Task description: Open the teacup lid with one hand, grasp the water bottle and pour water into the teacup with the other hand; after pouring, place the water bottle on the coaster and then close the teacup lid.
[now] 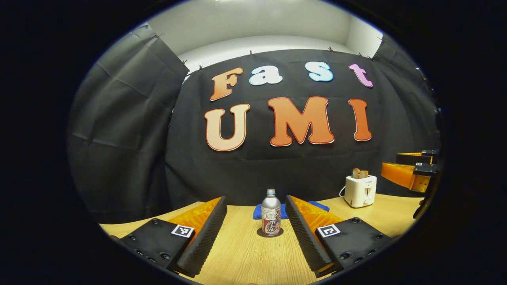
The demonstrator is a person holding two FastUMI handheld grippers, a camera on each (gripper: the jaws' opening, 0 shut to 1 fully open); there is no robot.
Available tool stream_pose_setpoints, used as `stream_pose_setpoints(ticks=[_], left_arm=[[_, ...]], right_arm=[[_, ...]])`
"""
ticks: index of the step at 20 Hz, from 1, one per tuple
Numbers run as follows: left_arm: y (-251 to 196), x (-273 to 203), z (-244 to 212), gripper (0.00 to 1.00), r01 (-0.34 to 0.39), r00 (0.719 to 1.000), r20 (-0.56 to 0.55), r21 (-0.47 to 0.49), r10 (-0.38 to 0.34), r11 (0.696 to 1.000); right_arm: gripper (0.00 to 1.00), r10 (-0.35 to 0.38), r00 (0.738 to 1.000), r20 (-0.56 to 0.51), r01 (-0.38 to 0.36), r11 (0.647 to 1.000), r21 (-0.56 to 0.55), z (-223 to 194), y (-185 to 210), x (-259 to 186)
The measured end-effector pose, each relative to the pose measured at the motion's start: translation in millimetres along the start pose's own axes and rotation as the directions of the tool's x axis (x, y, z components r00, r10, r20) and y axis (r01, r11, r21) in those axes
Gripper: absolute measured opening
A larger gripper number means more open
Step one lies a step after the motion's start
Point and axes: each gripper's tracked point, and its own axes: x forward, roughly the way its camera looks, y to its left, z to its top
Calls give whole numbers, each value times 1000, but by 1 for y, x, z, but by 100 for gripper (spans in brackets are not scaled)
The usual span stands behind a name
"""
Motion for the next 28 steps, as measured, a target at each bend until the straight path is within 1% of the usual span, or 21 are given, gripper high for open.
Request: stream_pose_setpoints(ticks=[1,2,4,5,6,9,10,11,12,13,14,19,20,22,23,25,26,27,28], left_arm=[[0,0,0,97,-2,1000,1,-3,2,1000],[0,1,1,100,-3,1000,3,-7,3,1000],[-1,2,1,100,-3,1000,8,-13,3,1000],[-1,3,1,94,-3,1000,6,-13,3,1000],[-2,4,1,97,0,1000,7,-12,0,1000],[-2,3,2,97,-1,1000,6,-11,1,1000],[-1,4,2,94,-2,1000,8,-12,2,1000],[0,4,3,97,-5,1000,9,-10,5,1000],[0,4,3,94,-7,1000,10,-6,7,1000],[0,4,4,94,-5,1000,10,-3,5,1000],[-1,3,4,97,-4,1000,9,-3,4,1000],[-1,2,4,97,-4,1000,5,-4,4,1000],[-1,3,3,94,-4,1000,6,-3,4,1000],[-1,2,4,94,-3,1000,7,-2,3,1000],[0,1,6,97,-5,1000,9,-1,5,1000],[0,2,6,97,-6,1000,11,-2,6,1000],[0,2,4,100,-5,1000,6,-3,5,1000],[0,3,2,97,-4,1000,4,-6,4,1000],[0,3,2,97,-4,1000,2,-8,4,1000]], right_arm=[[98,-1,1000,-2,1,1000,-1,-1,-1,0],[98,-1,1000,-1,1,1000,-2,0,-2,-1],[98,0,1000,5,0,1000,2,2,-2,0],[98,0,1000,8,0,1000,6,2,-2,-1],[99,0,1000,10,0,1000,11,3,-3,0],[99,-2,1000,14,2,1000,13,4,-5,0],[98,-4,1000,14,4,1000,10,4,-6,0],[98,-2,1000,14,2,1000,11,5,-5,0],[98,-3,1000,12,3,1000,12,4,-5,0],[98,-3,1000,13,3,1000,13,4,-5,-1],[99,-4,1000,15,4,1000,11,5,-5,-1],[99,0,1000,4,0,1000,7,2,-4,0],[99,0,1000,5,0,1000,6,2,-4,0],[98,3,1000,9,-3,1000,8,4,-4,-2],[98,5,1000,11,-5,1000,11,5,-3,-1],[98,1,1000,16,-1,1000,8,5,-5,-1],[98,1,1000,15,-1,1000,6,4,-5,-1],[98,4,1000,10,-4,1000,5,4,-4,-1],[98,7,1000,10,-8,1000,6,3,-3,-1]])
